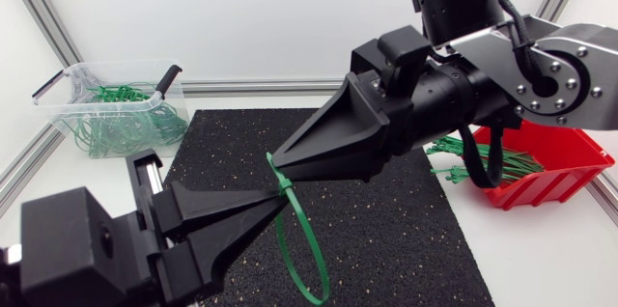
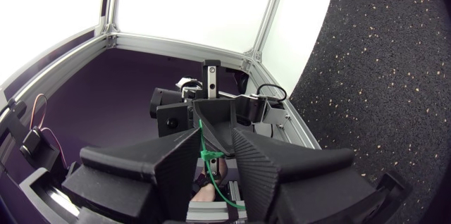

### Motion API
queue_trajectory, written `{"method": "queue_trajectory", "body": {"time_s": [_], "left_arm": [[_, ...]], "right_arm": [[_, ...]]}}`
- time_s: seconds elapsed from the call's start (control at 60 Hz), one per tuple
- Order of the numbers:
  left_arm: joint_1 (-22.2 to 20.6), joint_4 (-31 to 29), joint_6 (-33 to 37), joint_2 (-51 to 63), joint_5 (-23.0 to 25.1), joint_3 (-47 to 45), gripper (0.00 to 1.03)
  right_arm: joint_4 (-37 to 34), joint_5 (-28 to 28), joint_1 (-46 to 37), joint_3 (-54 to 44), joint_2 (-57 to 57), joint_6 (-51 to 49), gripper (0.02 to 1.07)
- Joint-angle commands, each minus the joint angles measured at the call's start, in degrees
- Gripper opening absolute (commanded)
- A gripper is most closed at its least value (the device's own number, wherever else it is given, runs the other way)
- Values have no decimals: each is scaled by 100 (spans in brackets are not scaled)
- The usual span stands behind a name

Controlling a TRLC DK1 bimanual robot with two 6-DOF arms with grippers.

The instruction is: Take a green cable tie from the red box, thread the tail through the head to close it, then place it in the transparent bin on the left.

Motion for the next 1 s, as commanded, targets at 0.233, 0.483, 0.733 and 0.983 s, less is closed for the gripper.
{"method": "queue_trajectory", "body": {"time_s": [0.233, 0.483, 0.733, 0.983], "left_arm": [[35, 48, 154, 72, -17, -93, 4], [26, -23, 154, -34, -17, -137, 4], [-440, -111, 136, -43, -298, -32, 4], [-554, -163, 101, -78, -465, 4, 4]], "right_arm": [[-137, -43, 181, 123, -144, -326, 22], [-146, 54, 128, 167, -223, -388, 8], [-137, 326, -21, 448, 120, -379, 8], [-119, 467, -12, 519, 480, -405, 8]]}}
